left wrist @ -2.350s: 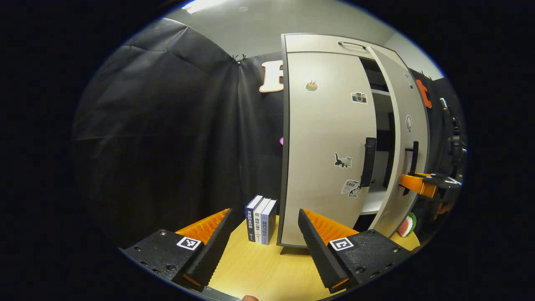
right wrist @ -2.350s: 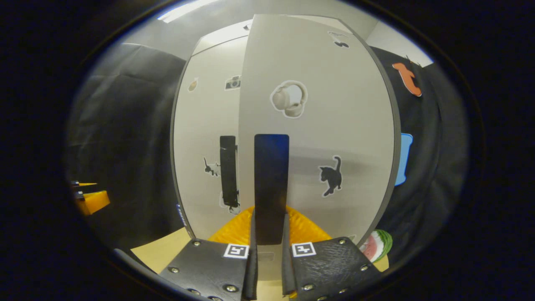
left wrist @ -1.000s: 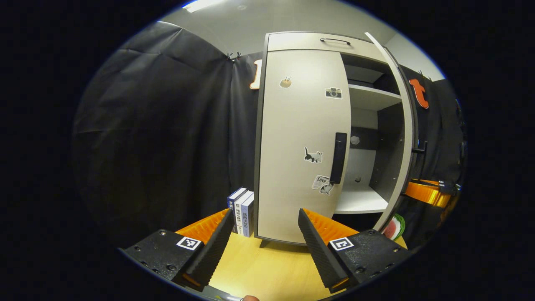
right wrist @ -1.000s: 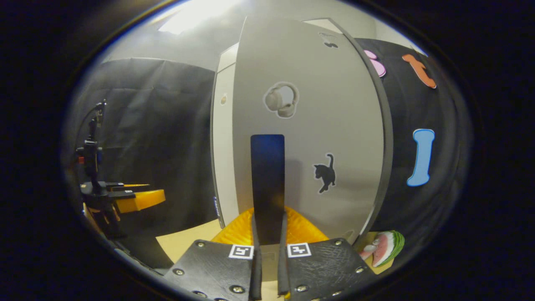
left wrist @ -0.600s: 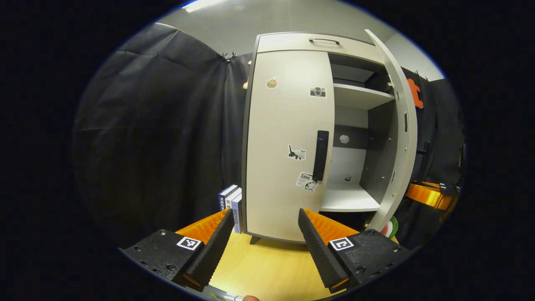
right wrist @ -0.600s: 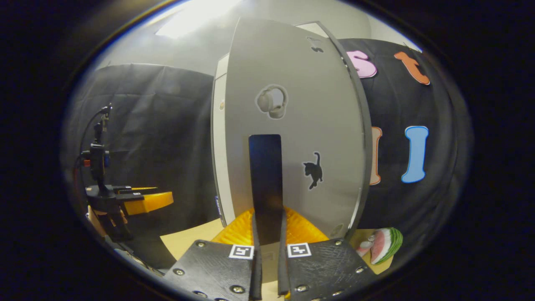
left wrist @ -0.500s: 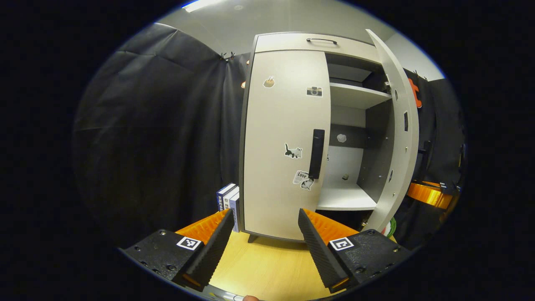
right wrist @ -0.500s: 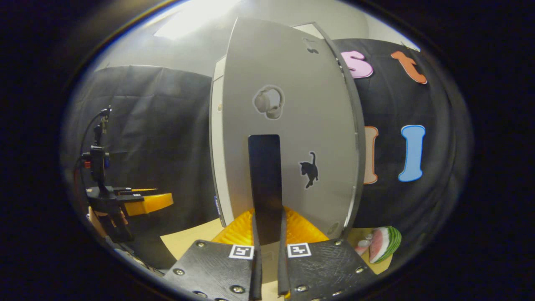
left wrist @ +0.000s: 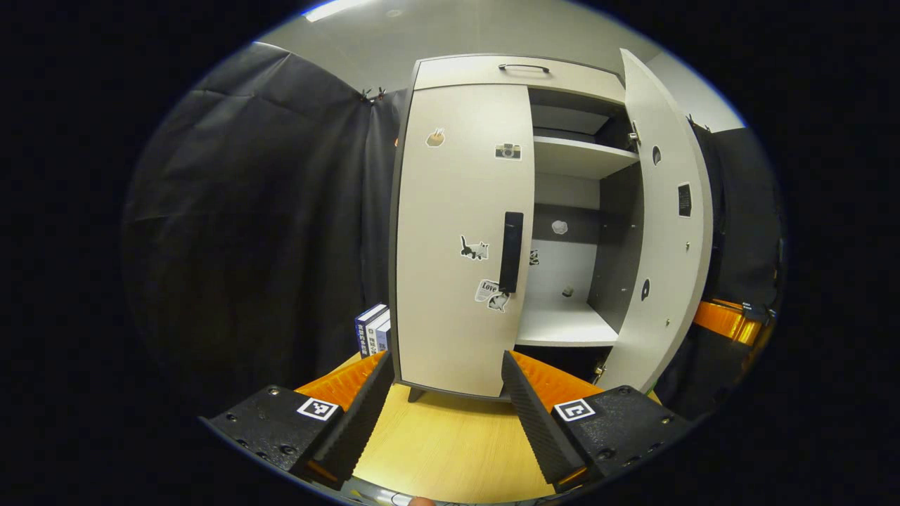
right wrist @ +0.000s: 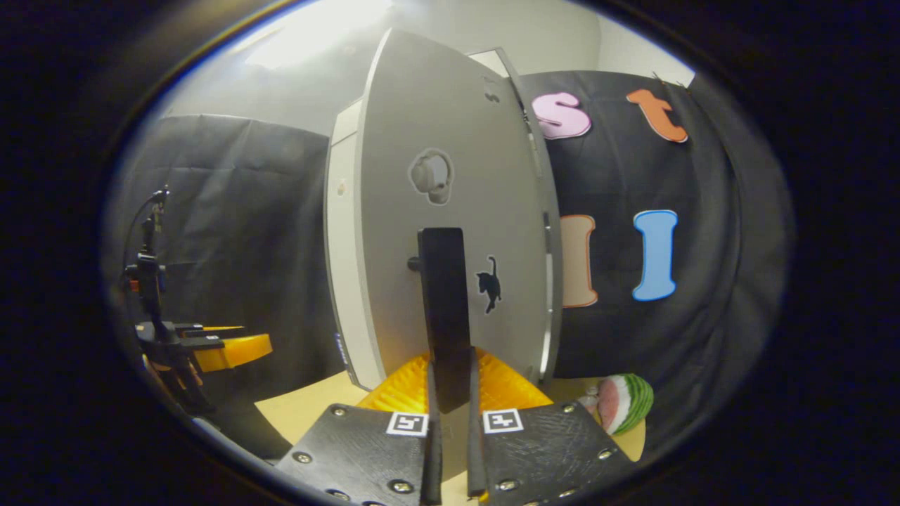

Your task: Open the right door of the double-door shoe cabinet with the right hand, and open the left door with the left hand.

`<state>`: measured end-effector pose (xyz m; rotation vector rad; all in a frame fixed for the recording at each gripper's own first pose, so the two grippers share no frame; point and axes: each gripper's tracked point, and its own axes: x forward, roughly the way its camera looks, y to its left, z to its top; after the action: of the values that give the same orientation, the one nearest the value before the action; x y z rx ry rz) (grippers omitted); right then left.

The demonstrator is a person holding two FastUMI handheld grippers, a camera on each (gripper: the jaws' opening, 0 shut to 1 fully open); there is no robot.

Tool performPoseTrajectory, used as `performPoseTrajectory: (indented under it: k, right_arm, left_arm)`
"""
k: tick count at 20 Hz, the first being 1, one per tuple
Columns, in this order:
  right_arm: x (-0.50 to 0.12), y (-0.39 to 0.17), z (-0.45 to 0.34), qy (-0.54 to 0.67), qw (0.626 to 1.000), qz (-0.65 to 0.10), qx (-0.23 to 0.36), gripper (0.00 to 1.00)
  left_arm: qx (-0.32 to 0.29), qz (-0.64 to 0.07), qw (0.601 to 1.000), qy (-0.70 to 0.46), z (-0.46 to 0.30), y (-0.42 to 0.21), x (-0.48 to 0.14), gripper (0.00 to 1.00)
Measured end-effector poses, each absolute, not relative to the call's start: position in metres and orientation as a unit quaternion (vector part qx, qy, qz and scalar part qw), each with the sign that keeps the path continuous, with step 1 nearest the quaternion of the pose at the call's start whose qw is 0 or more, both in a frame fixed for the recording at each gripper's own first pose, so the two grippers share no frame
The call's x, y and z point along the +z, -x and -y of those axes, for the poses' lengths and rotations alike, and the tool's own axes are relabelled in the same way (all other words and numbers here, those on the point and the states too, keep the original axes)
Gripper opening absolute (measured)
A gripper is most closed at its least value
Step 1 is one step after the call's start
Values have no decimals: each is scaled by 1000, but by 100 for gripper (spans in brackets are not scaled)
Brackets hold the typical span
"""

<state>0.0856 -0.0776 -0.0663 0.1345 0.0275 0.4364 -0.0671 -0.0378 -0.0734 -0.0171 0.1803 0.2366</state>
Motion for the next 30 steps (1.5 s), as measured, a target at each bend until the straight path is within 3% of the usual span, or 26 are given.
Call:
performPoseTrajectory:
  k: [2,4,11,12,16,30]
  right_arm:
    - [-68,-82,92,-62,979,-10,195,14]
    - [-67,-85,103,-70,981,-7,180,14]
    - [-71,-96,159,-113,988,-3,102,13]
    - [-71,-99,157,-131,985,-5,113,11]
    - [-73,-100,158,-178,977,-2,116,11]
    - [-75,-74,162,-129,990,-2,65,10]
  left_arm:
    - [113,-90,989,10,42,66,-74,92]
    - [104,-90,990,13,49,63,-74,96]
    - [69,-94,993,2,73,56,-75,92]
    - [66,-95,993,2,74,56,-76,96]
    - [61,-104,993,0,78,50,-80,96]
    - [34,-113,993,-13,72,-13,-87,96]
